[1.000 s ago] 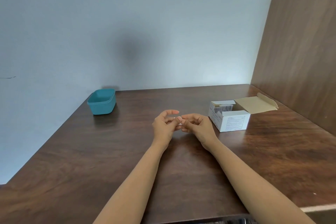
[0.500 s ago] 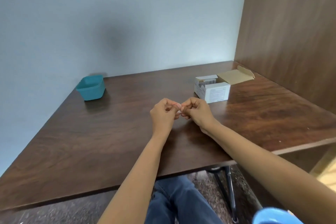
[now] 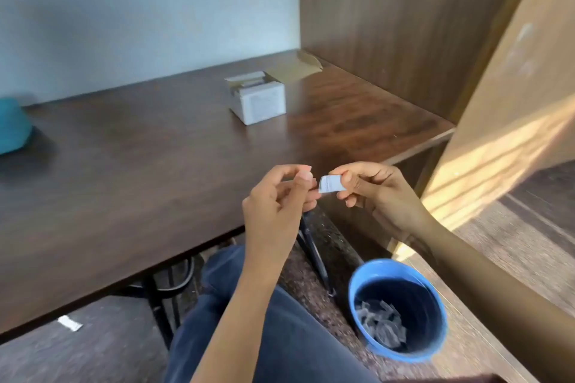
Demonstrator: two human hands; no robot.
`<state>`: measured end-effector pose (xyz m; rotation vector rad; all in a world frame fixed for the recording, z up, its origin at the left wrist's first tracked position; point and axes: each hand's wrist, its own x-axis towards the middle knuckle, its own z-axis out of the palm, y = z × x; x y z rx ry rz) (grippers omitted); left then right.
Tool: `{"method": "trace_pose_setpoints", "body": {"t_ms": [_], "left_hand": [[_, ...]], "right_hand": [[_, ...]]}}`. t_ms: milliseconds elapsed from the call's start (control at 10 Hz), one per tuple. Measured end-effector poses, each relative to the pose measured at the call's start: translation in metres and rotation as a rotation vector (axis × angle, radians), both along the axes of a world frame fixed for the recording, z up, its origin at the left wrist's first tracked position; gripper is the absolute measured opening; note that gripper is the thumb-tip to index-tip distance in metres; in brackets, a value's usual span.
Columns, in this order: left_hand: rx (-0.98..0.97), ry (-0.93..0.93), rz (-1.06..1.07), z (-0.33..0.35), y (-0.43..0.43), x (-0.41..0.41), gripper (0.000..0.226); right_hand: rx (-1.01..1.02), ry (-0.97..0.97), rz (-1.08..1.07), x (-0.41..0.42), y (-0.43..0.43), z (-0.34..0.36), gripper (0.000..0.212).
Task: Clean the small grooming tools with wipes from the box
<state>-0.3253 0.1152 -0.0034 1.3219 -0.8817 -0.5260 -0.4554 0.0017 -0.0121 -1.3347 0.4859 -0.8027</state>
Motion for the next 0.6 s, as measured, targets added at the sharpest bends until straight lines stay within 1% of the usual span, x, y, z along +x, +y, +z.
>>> {"method": "trace_pose_setpoints", "body": {"t_ms": [100, 200, 300, 400, 500, 600], "left_hand": [[0.035, -0.042, -0.084, -0.023, 0.001, -0.028, 0.011], [0.180, -0.043, -0.197, -0.057, -0.003, -0.049, 0.008], [0.351, -0.019, -0.271, -0.092, -0.010, -0.066, 0.009], [0.439, -0.037, -0.311, -0.119, -0.015, -0.077, 0.002], [0.485, -0.077, -0.330, -0.132, -0.015, -0.078, 0.003], [0.496, -0.104, -0.309, -0.137, -0.013, -0.078, 0.007]], "right_hand": [[0.054, 0.100, -0.117, -0.051, -0.014, -0.024, 0.017], [0.089, 0.270, -0.194, -0.096, -0.028, -0.070, 0.015], [0.084, 0.543, -0.235, -0.127, -0.040, -0.129, 0.014], [0.068, 0.813, -0.253, -0.146, -0.055, -0.188, 0.015], [0.066, 0.953, -0.257, -0.156, -0.070, -0.229, 0.019], [0.201, 0.973, -0.263, -0.162, -0.085, -0.260, 0.025]]}}
